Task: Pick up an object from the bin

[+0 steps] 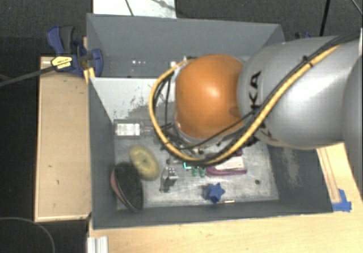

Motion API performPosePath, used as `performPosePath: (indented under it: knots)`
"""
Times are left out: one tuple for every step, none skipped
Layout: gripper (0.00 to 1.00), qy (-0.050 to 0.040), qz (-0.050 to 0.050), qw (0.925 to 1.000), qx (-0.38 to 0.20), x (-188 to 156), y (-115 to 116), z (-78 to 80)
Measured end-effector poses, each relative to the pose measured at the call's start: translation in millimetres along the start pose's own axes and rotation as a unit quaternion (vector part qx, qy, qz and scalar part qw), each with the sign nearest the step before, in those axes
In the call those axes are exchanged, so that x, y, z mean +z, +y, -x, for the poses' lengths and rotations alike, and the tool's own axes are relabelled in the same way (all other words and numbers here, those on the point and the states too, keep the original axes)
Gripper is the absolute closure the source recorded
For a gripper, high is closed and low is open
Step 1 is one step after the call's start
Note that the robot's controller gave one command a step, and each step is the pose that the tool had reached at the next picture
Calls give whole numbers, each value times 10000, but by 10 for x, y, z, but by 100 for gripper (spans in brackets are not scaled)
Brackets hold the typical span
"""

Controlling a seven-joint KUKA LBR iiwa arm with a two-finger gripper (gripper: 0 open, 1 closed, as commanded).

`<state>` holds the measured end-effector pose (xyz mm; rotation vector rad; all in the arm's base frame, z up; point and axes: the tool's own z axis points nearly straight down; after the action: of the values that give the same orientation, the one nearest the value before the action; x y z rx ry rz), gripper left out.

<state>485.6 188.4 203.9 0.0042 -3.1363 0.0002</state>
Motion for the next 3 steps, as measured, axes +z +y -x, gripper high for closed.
performPosePath:
  knots:
    - [0, -7, -23, 9746, -2241, 1326, 639, 244]
    - [0, -43, -46, 9036, -4284, 1313, 610, 630]
    - [100, -16, -55, 9057, -4240, 1322, 596, 622]
